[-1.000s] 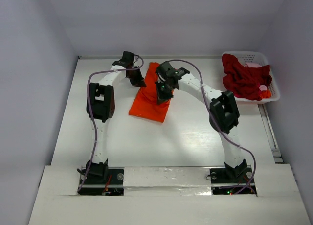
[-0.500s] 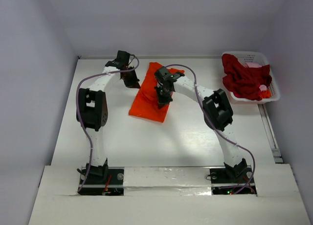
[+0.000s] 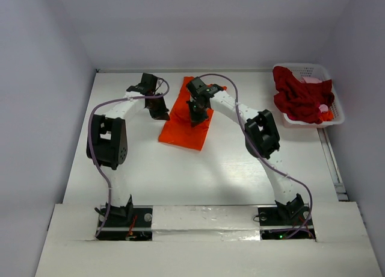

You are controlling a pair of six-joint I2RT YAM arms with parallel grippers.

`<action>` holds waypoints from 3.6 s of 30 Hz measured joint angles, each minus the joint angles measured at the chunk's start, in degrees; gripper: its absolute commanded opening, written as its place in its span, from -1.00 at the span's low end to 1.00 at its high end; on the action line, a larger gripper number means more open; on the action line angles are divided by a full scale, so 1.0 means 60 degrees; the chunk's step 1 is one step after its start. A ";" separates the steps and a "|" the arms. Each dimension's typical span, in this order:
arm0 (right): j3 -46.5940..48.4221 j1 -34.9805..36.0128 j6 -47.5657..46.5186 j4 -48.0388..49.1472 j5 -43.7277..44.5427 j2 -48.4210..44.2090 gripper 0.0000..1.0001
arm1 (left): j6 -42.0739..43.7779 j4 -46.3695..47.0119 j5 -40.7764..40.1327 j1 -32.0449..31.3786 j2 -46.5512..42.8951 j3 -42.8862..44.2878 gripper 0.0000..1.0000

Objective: Fold and stack the t-shirts
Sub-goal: Fold the folded rectangular tshirt in 1/3 of the way

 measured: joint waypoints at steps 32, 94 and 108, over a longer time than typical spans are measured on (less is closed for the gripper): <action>0.0029 -0.0849 0.0339 0.0036 0.0820 0.0004 -1.00 | -0.0361 0.1071 0.0590 0.0000 0.2357 0.1606 -1.00; -0.2415 0.0066 0.0299 0.0437 -0.0637 -0.2036 -1.00 | 0.0200 0.0510 0.0149 -0.0015 0.0729 0.0073 -1.00; -0.3657 0.0073 0.0805 0.1341 -0.0954 -0.1592 -1.00 | -0.0211 0.1402 0.0612 -0.0193 0.1249 -0.0597 -1.00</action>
